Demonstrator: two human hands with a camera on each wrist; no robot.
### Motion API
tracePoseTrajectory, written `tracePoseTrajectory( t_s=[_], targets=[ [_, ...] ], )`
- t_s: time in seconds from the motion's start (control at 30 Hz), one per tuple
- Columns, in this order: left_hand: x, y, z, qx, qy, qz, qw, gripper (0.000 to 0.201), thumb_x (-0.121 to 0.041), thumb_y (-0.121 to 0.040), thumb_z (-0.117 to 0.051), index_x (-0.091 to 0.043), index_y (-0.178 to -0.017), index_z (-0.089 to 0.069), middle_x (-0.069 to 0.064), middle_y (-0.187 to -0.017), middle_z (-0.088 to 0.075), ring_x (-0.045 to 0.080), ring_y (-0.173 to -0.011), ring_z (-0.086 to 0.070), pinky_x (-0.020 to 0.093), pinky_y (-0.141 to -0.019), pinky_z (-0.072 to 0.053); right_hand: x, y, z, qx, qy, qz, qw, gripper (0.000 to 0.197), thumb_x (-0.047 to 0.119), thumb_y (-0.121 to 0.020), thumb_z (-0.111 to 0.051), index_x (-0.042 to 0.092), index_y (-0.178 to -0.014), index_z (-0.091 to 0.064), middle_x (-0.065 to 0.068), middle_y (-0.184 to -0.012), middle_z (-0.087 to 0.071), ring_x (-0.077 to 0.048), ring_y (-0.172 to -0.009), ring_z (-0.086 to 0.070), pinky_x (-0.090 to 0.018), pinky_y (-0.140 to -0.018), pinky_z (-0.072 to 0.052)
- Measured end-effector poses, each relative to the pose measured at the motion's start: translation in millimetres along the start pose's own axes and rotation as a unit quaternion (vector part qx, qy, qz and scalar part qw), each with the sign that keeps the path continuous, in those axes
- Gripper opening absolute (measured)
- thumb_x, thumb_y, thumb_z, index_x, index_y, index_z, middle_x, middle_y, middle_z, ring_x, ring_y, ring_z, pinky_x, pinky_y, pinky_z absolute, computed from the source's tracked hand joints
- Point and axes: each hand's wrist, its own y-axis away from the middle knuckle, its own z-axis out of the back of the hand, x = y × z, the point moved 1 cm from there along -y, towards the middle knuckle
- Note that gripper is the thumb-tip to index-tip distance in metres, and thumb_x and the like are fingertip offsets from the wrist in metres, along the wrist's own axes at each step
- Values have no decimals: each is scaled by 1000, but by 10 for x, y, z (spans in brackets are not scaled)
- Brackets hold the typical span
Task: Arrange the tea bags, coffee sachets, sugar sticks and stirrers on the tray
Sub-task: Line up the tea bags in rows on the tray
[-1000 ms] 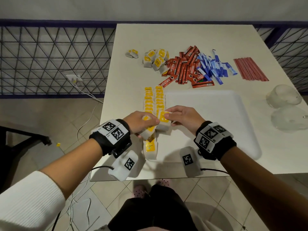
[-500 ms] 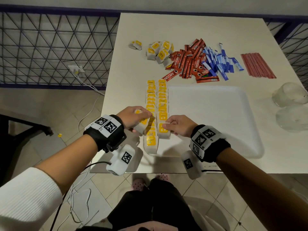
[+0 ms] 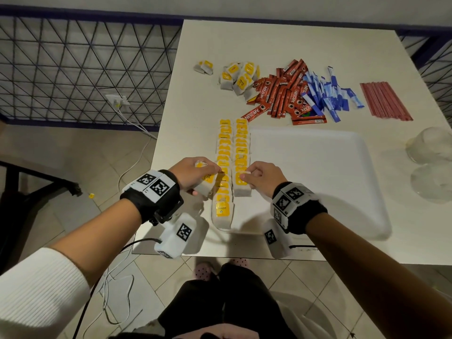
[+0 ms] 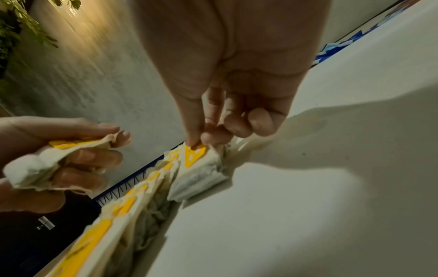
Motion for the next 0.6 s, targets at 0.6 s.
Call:
tracePoseTrajectory(
  t_s=[0.6],
  targets=[
    [-39,-37,-36,62,162,47,984,3,-22,-88,-62,-21,-90,-61,2,-79,-58,12,-46,-55,17,-39,-48,24,-10,61,-6,-85,-34,996,16,23,-82,-68,17,-79,-54,-2,-61,-63,-11,-54,-50,-30,-64,-41]
  ],
)
